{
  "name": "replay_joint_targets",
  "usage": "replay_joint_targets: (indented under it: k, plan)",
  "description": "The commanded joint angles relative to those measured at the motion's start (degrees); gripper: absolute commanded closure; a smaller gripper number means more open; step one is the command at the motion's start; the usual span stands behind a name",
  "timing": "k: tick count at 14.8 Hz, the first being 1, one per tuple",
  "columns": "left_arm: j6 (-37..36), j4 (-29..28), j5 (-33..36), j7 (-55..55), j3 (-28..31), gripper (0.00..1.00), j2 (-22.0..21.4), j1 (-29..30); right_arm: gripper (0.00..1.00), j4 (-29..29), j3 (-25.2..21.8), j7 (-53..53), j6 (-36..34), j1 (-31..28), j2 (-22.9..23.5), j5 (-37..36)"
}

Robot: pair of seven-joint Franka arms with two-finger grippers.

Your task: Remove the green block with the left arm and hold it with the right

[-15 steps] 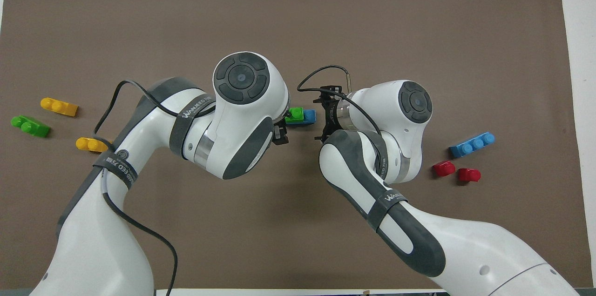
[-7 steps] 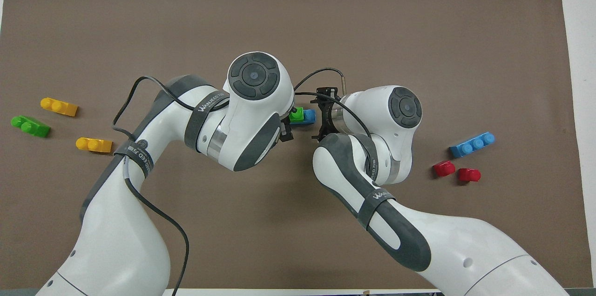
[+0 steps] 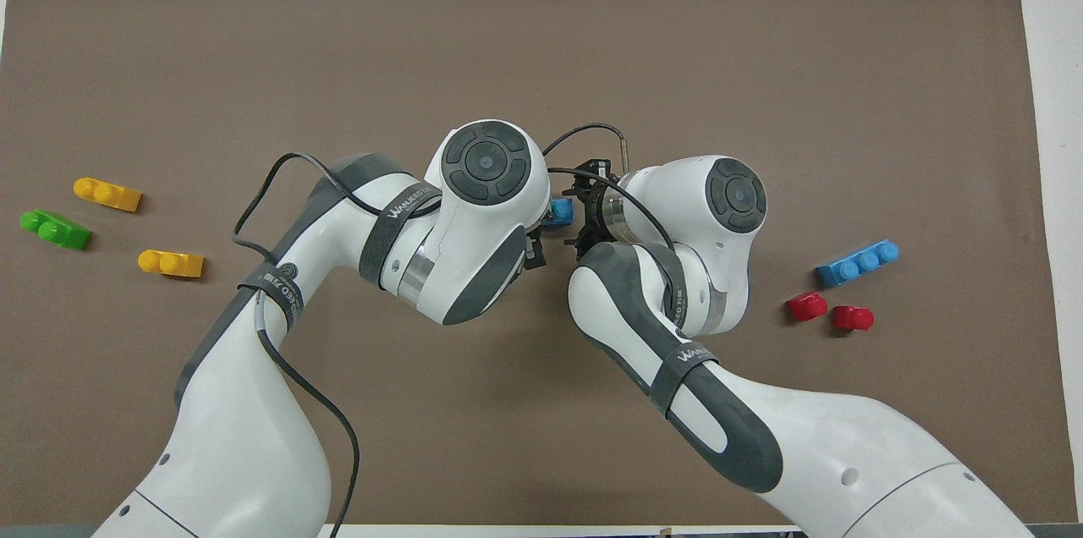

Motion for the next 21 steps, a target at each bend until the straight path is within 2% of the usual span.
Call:
replay_joint_targets:
  k: [1,7,8,9,10,11,13,19,21]
  plan:
    - [2.0,-1.8,1.3,-1.8,0.9,0.0,-0.6,-1.2,1.0,-0.1,-0.2,-5.1,1.4,0.6,0.4,2.2]
    - [2.7,-3.8,2.7,-1.6,0.9,0.01,-1.1,-1.5,1.0,-0.1,-0.2,-4.7,1.5,0.5,0.4,2.5]
    - [2.7,-3.9,3.3,-1.6,0.9,0.06,-1.2,-1.9,1.0,-0.1,-0.2,-4.7,1.7,0.5,0.4,4.4]
    - [2.4,-3.8,3.4,-1.4,0.9,0.15,-1.2,-1.9,1.0,-0.2,-0.2,-5.0,2.1,0.6,0.4,5.6]
    - [2.4,-3.7,3.5,-1.5,0.9,0.32,-1.3,-2.0,1.0,-0.2,-0.2,-5.0,2.4,0.5,0.5,5.6]
    - [2.4,-3.7,4.1,-1.4,0.9,0.6,-1.2,-2.1,1.0,-0.2,-0.2,-5.0,2.5,0.5,0.5,5.6]
    - [2.7,-3.7,4.9,-1.2,0.8,1.0,-1.3,-2.9,1.0,-0.2,-0.2,-5.1,2.5,0.5,0.5,5.6]
    - [2.3,-3.6,4.9,-1.0,0.8,1.0,-1.5,-2.9,1.0,-0.3,-0.2,-5.2,2.7,0.5,0.5,5.6]
    - [1.4,-3.8,4.9,-0.9,0.8,1.0,-3.2,-2.7,1.0,-0.3,-0.2,-5.2,2.7,0.4,0.5,5.6]
